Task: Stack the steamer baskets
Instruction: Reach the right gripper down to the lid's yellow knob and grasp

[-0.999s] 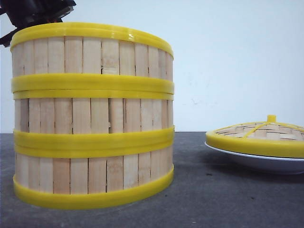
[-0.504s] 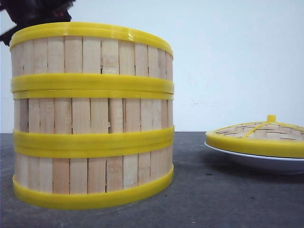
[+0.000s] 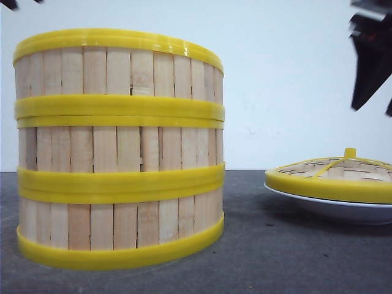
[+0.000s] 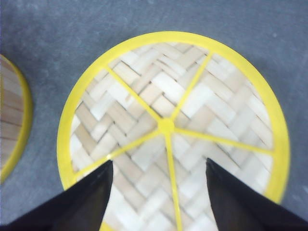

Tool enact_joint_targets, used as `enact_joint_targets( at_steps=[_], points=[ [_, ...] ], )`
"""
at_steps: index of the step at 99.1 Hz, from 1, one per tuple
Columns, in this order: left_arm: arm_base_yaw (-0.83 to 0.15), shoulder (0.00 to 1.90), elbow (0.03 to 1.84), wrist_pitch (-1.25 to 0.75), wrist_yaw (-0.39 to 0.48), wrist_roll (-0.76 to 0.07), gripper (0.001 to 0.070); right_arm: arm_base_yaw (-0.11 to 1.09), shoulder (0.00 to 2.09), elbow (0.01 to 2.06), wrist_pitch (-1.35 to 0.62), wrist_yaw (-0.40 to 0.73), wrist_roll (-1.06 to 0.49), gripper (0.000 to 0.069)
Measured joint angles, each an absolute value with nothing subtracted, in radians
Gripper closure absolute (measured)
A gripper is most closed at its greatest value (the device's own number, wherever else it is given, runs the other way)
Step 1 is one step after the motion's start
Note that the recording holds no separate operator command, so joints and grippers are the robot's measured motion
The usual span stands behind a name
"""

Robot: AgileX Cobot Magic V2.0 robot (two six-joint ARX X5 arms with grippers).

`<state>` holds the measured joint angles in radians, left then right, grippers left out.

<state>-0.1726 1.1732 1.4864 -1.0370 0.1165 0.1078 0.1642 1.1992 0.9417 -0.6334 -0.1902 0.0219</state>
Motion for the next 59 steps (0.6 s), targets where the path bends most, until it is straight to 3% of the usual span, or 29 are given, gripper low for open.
enact_joint_targets(
  at_steps=[37, 59],
  points=[
    [-0.104, 1.085, 1.488, -1.102, 0.101, 0.101, 0.0441, 0.184, 1.369, 0.942, -0.516, -0.182, 0.006, 0.0322],
    [-0.099, 1.085, 1.488, -1.112, 0.1, 0.101, 0.0441, 0.183, 1.408, 0.942, -0.503, -0.181, 0.004, 0.0414]
  ],
)
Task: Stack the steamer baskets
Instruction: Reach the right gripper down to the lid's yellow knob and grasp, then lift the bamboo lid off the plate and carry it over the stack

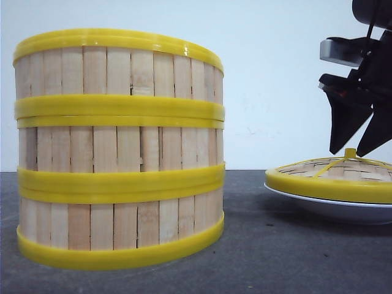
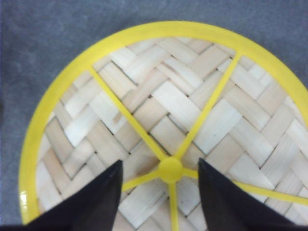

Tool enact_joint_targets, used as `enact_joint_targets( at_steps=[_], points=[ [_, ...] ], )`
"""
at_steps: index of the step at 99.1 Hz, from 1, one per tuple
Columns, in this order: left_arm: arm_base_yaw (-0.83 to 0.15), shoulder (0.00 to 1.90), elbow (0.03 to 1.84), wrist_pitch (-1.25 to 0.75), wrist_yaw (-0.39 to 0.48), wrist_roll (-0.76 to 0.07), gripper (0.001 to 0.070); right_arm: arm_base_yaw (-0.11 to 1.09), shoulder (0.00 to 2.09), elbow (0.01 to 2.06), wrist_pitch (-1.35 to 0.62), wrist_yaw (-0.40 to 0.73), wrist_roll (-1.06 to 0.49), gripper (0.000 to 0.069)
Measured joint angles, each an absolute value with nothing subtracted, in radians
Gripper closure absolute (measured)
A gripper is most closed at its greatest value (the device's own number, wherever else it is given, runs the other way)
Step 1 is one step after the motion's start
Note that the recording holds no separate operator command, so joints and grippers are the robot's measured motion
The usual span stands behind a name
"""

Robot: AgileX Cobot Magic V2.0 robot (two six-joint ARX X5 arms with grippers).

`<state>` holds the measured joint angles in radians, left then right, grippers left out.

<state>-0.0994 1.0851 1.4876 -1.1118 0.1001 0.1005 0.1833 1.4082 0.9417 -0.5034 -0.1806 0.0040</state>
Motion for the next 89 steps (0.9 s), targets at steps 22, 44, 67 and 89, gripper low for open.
enact_joint_targets(
  at_steps=[22, 44, 67, 89],
  points=[
    [-0.099, 1.085, 1.488, -1.112, 0.1, 0.101, 0.0441, 0.186, 1.42, 0.942, -0.488, -0.179, 0.003, 0.05],
    [-0.099, 1.085, 1.488, -1.112, 0.1, 0.101, 0.0441, 0.187, 1.42, 0.942, -0.488, -0.172, 0.003, 0.0633],
    [-0.099, 1.085, 1.488, -1.111, 0.1, 0.101, 0.0441, 0.199, 1.42, 1.047, -0.631, -0.179, 0.002, 0.0633],
    [-0.098, 1.085, 1.488, -1.11, 0.1, 0.101, 0.0441, 0.27, 1.415, 1.35, -0.814, -0.187, -0.001, 0.0633]
  ],
)
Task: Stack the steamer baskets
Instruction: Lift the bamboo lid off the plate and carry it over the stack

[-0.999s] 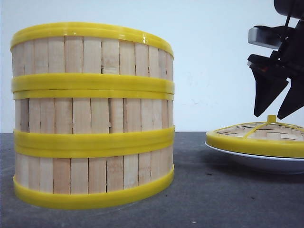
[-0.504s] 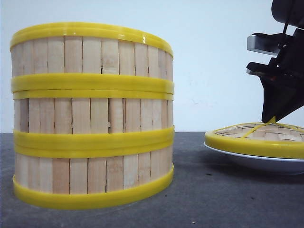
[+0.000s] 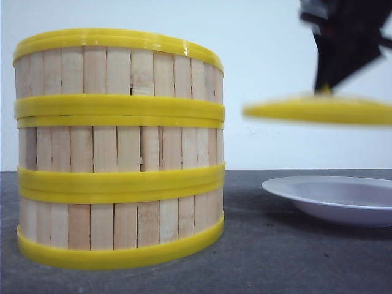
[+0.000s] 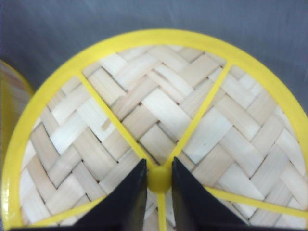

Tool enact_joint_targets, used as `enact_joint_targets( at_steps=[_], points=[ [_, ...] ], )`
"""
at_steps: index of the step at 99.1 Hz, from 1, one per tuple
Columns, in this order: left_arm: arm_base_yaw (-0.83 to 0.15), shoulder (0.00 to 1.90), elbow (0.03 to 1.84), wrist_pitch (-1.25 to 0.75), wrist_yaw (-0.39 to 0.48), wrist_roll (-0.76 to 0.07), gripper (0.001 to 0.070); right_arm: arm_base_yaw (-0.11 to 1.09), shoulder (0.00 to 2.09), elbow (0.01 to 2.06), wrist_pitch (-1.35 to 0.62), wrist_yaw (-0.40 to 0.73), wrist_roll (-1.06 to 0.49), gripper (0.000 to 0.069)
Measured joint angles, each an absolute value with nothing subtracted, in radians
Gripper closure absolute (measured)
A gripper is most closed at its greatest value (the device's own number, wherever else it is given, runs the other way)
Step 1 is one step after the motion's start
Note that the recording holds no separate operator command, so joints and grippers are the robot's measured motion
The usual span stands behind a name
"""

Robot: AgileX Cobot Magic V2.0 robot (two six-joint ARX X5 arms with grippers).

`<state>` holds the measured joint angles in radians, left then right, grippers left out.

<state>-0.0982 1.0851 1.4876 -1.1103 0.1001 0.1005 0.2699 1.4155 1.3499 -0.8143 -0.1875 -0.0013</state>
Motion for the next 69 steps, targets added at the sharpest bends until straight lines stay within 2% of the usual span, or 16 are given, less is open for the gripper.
enact_joint_targets(
  at_steps=[22, 48, 69],
  points=[
    [-0.098, 1.085, 1.488, -1.11, 0.1, 0.097, 0.0441, 0.414, 1.409, 1.568, -0.868, -0.265, -0.001, 0.0633],
    [-0.098, 1.085, 1.488, -1.11, 0.1, 0.089, 0.0441, 0.662, 1.52, 1.757, -0.914, -0.268, -0.001, 0.0633],
    [-0.099, 1.085, 1.488, -1.111, 0.1, 0.089, 0.0441, 0.788, 1.662, 1.835, -0.939, -0.231, -0.009, 0.0633]
  ],
)
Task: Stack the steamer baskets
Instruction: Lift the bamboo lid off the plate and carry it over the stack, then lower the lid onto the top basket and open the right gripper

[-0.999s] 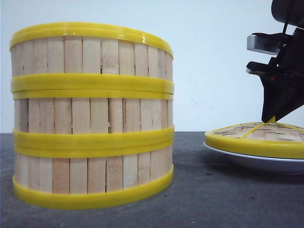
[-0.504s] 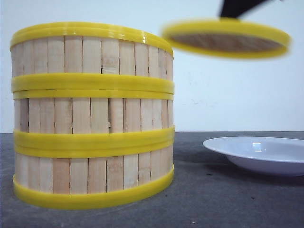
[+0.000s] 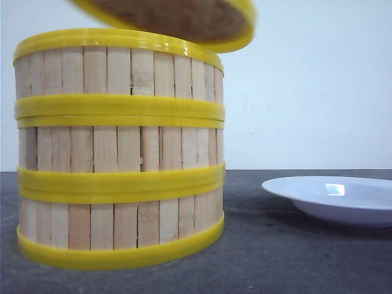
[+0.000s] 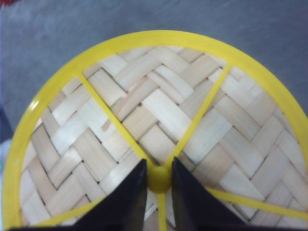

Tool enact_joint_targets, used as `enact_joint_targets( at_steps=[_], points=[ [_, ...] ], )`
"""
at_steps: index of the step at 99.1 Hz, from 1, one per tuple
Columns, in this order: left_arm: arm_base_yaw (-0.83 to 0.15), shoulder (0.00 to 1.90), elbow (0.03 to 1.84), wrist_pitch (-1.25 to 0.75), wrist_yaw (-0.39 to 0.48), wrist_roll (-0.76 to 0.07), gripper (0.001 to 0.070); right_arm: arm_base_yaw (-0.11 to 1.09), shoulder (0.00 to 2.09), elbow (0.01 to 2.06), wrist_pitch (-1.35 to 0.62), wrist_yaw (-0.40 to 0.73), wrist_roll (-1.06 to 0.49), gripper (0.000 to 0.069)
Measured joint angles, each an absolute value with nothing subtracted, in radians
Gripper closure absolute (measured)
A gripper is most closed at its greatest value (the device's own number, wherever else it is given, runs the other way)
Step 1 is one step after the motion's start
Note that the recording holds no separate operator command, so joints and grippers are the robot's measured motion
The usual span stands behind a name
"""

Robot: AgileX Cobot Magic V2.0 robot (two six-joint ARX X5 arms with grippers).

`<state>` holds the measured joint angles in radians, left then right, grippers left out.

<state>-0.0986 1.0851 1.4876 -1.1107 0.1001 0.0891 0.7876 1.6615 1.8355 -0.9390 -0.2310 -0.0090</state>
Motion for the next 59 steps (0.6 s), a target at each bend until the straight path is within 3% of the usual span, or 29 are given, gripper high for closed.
enact_joint_targets(
  at_steps=[59],
  points=[
    [-0.098, 1.085, 1.488, -1.111, 0.1, 0.089, 0.0441, 0.833, 1.763, 1.84, -0.923, -0.199, -0.03, 0.0633]
  ],
)
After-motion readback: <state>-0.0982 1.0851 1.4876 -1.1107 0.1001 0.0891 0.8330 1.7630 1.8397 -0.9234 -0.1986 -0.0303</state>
